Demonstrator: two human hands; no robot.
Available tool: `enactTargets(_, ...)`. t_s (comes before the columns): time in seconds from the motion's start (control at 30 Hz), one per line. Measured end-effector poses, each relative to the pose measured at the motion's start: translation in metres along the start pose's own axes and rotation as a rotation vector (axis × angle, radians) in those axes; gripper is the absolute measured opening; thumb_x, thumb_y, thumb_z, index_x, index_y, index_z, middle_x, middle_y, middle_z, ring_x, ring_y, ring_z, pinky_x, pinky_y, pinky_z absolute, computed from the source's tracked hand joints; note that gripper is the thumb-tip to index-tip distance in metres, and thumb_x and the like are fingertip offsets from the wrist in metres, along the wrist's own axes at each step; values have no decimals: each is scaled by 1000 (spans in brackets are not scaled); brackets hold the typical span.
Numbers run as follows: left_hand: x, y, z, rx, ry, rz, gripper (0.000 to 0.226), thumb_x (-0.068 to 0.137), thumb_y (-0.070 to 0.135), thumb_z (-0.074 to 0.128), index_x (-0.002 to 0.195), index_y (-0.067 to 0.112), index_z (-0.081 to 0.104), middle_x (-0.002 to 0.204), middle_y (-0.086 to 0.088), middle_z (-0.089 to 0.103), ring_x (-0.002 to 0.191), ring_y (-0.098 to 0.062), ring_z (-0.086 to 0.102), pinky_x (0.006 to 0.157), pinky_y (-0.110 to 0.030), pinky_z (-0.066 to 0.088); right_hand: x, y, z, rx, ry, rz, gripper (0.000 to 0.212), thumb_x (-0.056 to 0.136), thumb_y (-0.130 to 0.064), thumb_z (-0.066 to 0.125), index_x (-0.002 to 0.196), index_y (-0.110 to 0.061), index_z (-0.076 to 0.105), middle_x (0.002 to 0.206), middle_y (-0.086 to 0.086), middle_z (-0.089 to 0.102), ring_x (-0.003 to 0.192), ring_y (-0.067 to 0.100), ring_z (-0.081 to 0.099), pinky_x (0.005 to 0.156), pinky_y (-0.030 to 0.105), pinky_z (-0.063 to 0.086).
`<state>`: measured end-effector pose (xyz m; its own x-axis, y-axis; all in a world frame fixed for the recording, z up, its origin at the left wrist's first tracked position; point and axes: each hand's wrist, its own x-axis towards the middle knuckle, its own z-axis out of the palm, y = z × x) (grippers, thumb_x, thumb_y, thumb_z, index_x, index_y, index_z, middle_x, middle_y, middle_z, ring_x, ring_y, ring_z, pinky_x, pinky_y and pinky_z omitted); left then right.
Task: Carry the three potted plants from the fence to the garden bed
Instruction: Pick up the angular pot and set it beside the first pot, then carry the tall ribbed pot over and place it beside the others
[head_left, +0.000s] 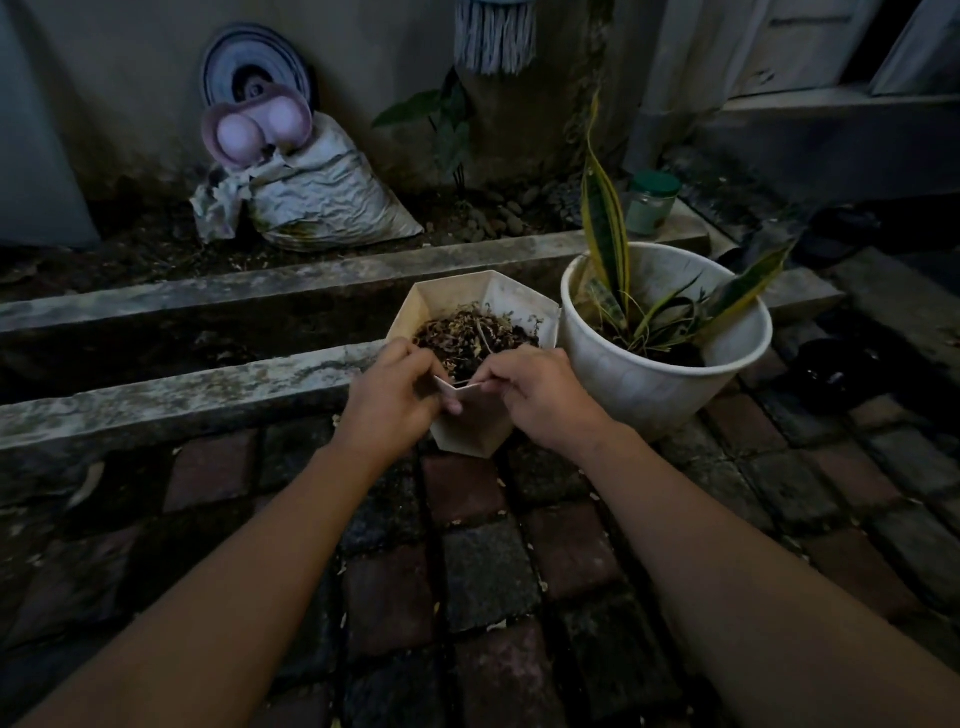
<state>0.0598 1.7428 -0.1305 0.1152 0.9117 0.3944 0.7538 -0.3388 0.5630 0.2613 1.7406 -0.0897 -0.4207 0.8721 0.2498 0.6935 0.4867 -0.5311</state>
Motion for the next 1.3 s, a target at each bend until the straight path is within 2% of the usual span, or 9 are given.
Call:
enactTargets(0.27,4,4,-2,-61,-88,-1,32,76,22,87,87,26,57,100,5,48,93,-12,51,74,-32,45,-3,-1,6,-9,29,22,15,94,-10,58,91,-19,70,90,-4,69,95,22,56,88,38,33)
enactTargets(0.4,5,17,-25,-123,-231,-44,37,79,7,80,90,35,58,108,6,49,104,-13,54,100,-36,48,-8,-11,-8,-117,-71,-1,16,96,-17,58,101,-20,73,100,-4,72,100,20,59,94,40,43)
enactTargets(0.47,28,36,-53,-312,-125,-154,50,76,-6,72,88,41,57,101,9,55,106,-16,55,101,-29,49,4,-31,-34,-107,-135,36,20,93,-17,60,101,-16,78,102,2,77,99,22,66,87,35,51)
enactTargets(0.57,81,81,-103,-358,3,-357,49,82,8,68,93,53,52,123,1,54,119,-19,53,105,-49,49,27,-74,-94,-61,-33,75,23,85,-26,60,91,-19,81,93,3,78,90,20,69,76,33,54)
enactTargets(0.67,101,147,-153,-435,-103,-235,50,87,7,67,107,49,50,138,-13,46,121,-14,49,102,-26,47,40,-124,-174,110,-11,250,21,78,-33,62,86,-26,80,84,-7,77,84,14,69,77,32,55)
enactTargets(0.77,110,220,-210,-457,-265,-142,39,92,3,65,117,30,53,132,-13,52,116,-10,53,105,-31,47,38,-170,-259,183,-38,351,23,73,-42,60,81,-28,77,72,-12,73,71,9,66,68,31,54)
enactTargets(0.9,138,314,-320,-438,-349,-115,40,92,10,69,122,30,52,130,-8,55,117,-3,54,103,-20,45,18,-251,-392,75,3,381,29,81,-38,66,109,-33,68,103,-11,71,106,13,63,104,44,43)
enactTargets(1.03,173,425,-449,-392,-475,-2,40,91,21,69,124,33,49,132,-9,55,122,-16,53,106,-36,47,-15,-360,-533,46,113,550,32,84,-25,72,116,-18,68,114,4,70,115,27,60,107,50,38)
enactTargets(1.3,158,667,-538,-516,-781,468,45,87,23,66,130,23,54,127,-1,52,123,-15,50,107,-26,40,-167,-501,-723,-258,414,934,45,87,-28,68,131,-24,56,127,8,56,129,29,41,98,23,18)
